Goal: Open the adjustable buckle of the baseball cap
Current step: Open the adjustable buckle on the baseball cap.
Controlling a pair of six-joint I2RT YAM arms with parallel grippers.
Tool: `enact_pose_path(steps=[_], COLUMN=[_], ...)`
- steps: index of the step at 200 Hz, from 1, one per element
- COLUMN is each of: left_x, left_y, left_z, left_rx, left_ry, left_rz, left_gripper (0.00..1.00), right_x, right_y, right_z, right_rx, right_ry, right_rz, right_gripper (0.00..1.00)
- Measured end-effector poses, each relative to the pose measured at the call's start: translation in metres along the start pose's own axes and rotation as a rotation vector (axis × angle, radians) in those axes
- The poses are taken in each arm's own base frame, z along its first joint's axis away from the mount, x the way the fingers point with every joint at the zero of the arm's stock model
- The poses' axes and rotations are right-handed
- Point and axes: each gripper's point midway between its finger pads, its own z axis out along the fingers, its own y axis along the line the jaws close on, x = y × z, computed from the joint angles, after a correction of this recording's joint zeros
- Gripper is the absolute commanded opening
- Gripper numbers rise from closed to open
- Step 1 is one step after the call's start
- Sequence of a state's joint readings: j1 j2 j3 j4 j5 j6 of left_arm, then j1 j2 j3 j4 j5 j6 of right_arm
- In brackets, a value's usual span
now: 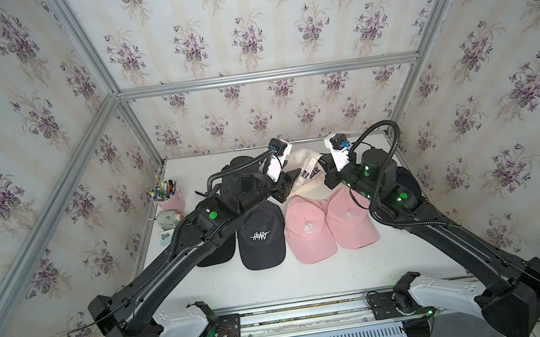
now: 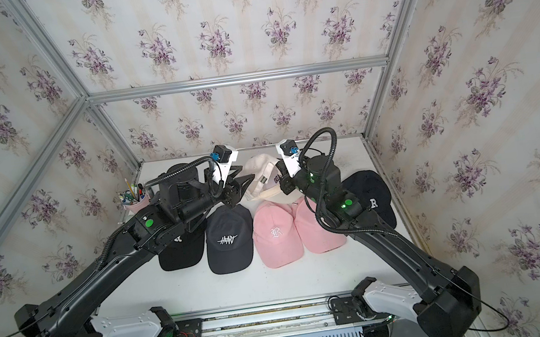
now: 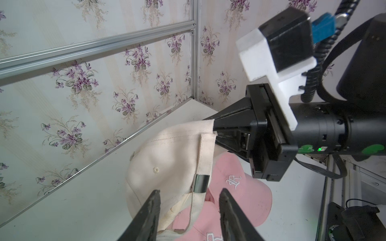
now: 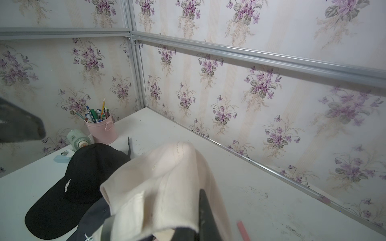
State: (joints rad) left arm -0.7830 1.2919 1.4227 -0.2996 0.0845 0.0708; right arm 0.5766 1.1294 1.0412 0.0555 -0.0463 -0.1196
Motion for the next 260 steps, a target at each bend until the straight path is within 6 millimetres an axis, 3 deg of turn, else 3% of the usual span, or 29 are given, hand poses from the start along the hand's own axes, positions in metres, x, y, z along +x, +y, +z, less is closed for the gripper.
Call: enact_pose_path(steps=[59,88,121,127,170,207,260], left_x=[-0.023,-0.02,-0.013,-0.012,-0.003,0.003,0.0], left_y=[-0.019,-0.027,-0.027,-0.027,-0.029,-0.029,-0.029], left_z=[0.032,0.054,0.063,0.064,0.071,0.074,0.071], left_rx=[0.074,0.093,0.092,0.092,0.101,0.103,0.102], left_ry=[0.0,0.031,0.053,0.056,0.082,0.099,0.091], left_rz=[-0.012,-0.01,-0.011,-0.011,-0.015,-0.015,-0.015], left_gripper=[0.59,0.57,0.56,0.52,0.49,0.32,0.26], right_x=[0.002,0.001,0.0,-0.001,-0.001,-0.001,0.0], right_y=[-0.001,-0.001,-0.001,-0.001,-0.001,-0.001,-0.001], right_z=[0.0,-0.001,-0.004,-0.005,-0.005,-0.005,-0.005], right_rx=[0.003,0.003,0.004,0.004,0.007,0.007,0.007], right_ry=[0.007,0.005,0.005,0.003,0.002,0.003,0.005], right_rz=[0.008,0.009,0.012,0.012,0.012,0.012,0.011], right_gripper=[0.0,0.0,0.0,0.0,0.0,0.0,0.0])
